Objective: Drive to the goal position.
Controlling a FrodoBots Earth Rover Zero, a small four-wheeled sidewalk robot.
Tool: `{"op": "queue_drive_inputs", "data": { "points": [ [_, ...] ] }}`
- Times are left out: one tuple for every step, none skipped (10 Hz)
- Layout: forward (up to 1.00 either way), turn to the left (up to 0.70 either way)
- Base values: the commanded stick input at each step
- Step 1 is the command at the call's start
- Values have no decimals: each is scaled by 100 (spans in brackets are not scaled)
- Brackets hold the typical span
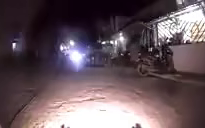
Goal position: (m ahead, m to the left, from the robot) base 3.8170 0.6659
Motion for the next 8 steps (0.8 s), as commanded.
{"op": "queue_drive_inputs", "data": {
  "points": [
    [85, 0],
    [85, 0],
    [83, 0],
    [74, 0],
    [65, 0],
    [56, 0],
    [47, 0],
    [37, 0]
  ]
}}
